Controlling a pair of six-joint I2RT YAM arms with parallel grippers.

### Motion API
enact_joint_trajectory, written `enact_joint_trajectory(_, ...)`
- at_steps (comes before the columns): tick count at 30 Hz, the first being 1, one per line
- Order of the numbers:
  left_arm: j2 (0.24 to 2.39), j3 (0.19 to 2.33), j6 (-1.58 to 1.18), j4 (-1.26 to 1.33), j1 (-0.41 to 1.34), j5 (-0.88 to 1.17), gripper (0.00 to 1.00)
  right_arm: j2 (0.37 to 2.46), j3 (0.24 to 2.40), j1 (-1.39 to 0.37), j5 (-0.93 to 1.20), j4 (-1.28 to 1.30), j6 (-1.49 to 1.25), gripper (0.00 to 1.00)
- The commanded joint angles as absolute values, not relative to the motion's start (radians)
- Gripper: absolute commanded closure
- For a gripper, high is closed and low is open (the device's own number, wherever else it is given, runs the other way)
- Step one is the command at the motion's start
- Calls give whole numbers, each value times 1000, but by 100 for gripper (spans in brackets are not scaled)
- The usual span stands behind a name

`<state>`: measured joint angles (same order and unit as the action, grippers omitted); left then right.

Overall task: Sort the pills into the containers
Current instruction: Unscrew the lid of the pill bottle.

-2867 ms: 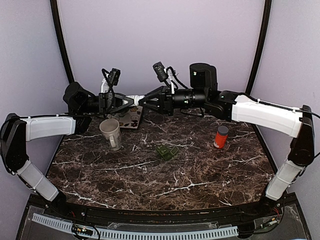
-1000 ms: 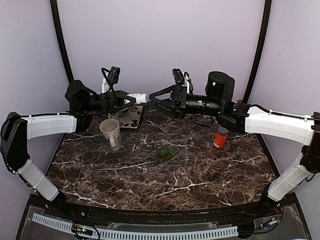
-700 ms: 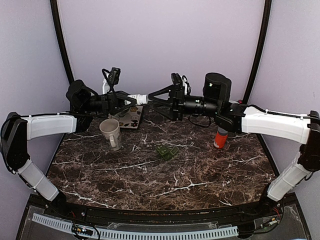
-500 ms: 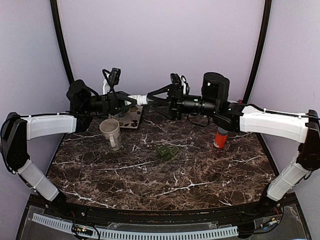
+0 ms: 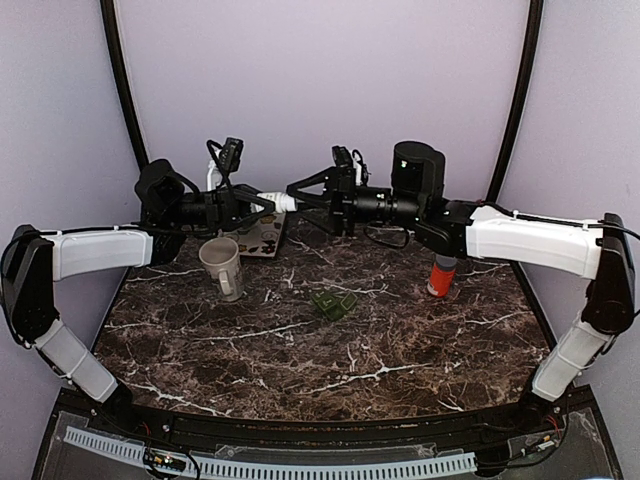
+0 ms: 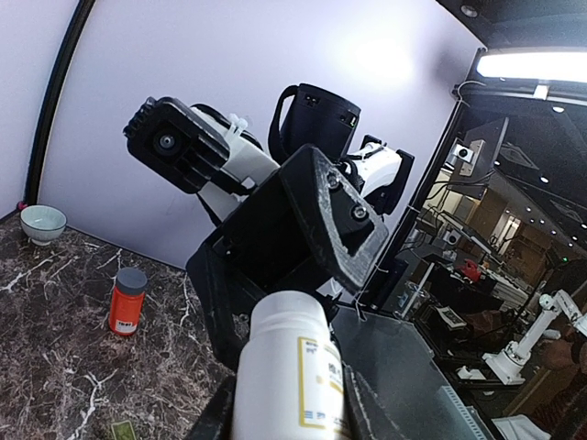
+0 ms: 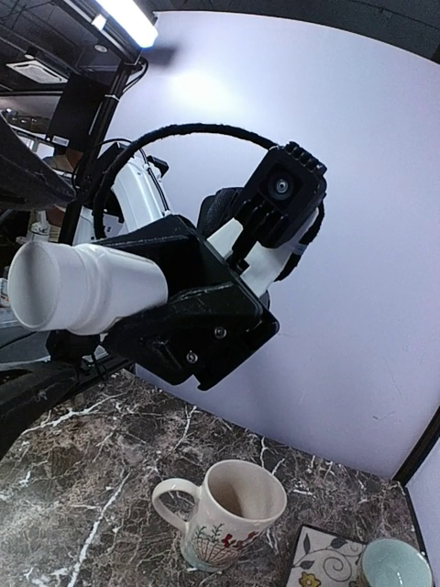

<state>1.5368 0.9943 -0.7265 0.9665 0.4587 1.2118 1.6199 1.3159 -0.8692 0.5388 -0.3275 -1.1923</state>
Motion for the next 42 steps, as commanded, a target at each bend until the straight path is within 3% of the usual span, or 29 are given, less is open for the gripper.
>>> enact_joint_trajectory(1, 1495, 1005, -701, 966, 467, 1207, 100, 1629, 1351, -863, 548, -328, -1196, 44)
enact_joint_trajectory(11, 1499, 1005, -692, 957, 471, 1203, 100, 1636, 1365, -862, 556, -319, -1186, 61)
enact_joint_trajectory(21, 1488, 1000, -682, 938, 474, 1172, 100, 1647, 1396, -862, 575, -262, -1105, 93)
enact_joint_trajectory(42, 1504, 981, -926, 1153, 474, 1151, 100, 1628, 1458, -862, 595, -56, -455, 95)
